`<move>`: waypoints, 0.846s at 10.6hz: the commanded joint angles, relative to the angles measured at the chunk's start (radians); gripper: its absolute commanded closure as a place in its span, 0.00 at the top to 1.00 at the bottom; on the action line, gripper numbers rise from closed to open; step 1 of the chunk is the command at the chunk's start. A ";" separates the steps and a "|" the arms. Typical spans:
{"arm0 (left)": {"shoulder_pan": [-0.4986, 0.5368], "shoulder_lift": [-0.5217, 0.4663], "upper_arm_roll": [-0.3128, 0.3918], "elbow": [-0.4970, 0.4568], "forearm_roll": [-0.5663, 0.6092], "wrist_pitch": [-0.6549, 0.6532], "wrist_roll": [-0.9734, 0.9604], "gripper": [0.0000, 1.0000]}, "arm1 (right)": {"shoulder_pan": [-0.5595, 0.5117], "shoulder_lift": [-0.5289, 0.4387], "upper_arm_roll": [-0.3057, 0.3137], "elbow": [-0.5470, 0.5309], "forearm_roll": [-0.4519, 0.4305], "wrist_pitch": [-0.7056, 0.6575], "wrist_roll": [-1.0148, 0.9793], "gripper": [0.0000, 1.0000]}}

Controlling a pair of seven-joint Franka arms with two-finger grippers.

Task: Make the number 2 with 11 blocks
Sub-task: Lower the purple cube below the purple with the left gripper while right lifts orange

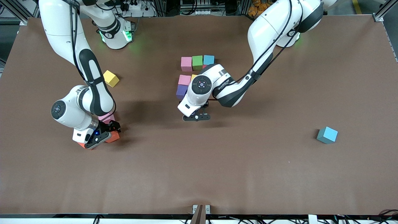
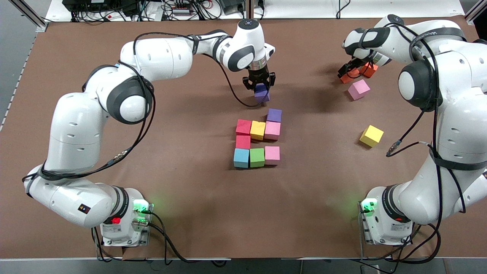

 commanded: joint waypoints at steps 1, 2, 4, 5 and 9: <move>-0.018 0.016 0.008 0.028 -0.053 0.009 0.023 0.44 | -0.012 0.002 0.010 0.014 0.012 -0.009 -0.026 0.41; -0.020 0.021 0.008 0.028 -0.058 0.009 0.023 0.44 | -0.012 -0.003 0.010 0.014 0.012 -0.012 -0.021 0.31; -0.034 0.022 0.008 0.028 -0.060 0.022 0.023 0.44 | -0.003 -0.011 0.010 0.023 0.012 -0.023 -0.011 0.24; -0.035 0.022 0.008 0.028 -0.060 0.032 0.023 0.44 | -0.005 -0.012 0.011 0.039 0.015 -0.044 -0.004 0.23; -0.049 0.042 0.009 0.028 -0.060 0.073 0.023 0.44 | 0.004 -0.014 0.005 0.099 0.011 -0.169 0.094 0.22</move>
